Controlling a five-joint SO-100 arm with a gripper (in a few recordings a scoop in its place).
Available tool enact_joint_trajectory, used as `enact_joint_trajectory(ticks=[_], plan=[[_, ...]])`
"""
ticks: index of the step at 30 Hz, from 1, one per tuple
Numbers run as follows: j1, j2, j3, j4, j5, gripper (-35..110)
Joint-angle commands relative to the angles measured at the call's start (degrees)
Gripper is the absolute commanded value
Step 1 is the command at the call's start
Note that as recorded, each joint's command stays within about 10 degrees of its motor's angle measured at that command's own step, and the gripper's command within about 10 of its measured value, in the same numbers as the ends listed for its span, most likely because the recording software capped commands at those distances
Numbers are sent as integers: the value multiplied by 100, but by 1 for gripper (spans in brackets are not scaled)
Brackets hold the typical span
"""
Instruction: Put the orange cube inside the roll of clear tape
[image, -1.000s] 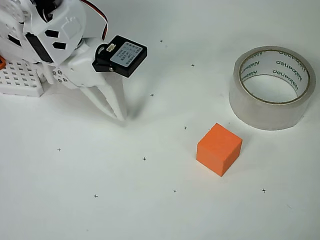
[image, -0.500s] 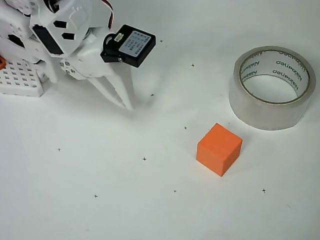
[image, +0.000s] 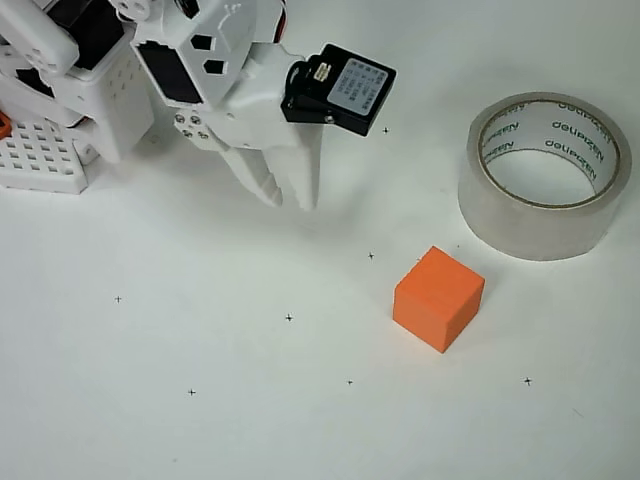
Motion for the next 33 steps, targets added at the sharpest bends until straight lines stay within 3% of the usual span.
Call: enact_joint_trajectory(ticks=[1, 18, 33], plan=[[-97, -185, -991, -114, -141, 19], [0, -2338, -2812, -642, -466, 34], [-9, -3507, -3885, -668, -668, 36]])
